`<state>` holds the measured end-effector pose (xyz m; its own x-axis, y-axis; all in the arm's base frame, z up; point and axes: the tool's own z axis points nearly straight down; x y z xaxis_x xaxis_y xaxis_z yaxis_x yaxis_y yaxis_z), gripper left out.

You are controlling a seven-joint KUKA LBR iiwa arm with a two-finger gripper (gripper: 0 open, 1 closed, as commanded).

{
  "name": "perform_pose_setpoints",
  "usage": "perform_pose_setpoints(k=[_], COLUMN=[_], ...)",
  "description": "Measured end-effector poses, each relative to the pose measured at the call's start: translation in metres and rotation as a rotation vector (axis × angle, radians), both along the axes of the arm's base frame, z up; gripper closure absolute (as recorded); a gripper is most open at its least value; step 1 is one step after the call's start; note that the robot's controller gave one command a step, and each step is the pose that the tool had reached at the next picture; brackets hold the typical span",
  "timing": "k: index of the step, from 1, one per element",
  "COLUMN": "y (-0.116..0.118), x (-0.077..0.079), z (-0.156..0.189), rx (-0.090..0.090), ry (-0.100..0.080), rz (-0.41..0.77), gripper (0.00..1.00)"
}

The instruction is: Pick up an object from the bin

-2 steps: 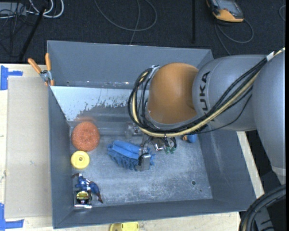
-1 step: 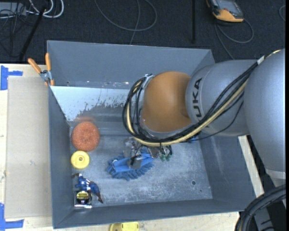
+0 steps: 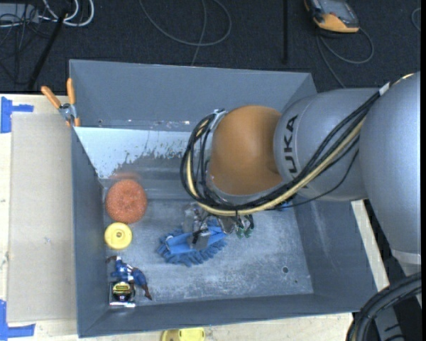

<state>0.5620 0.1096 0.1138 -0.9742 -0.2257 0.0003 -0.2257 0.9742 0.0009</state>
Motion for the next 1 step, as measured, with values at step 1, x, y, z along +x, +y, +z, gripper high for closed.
perform_pose_setpoints(k=[1], y=[0.0059], x=[0.0145], z=[0.0428], rx=[-0.002], ry=[0.006], rz=[0.006], gripper=[1.00])
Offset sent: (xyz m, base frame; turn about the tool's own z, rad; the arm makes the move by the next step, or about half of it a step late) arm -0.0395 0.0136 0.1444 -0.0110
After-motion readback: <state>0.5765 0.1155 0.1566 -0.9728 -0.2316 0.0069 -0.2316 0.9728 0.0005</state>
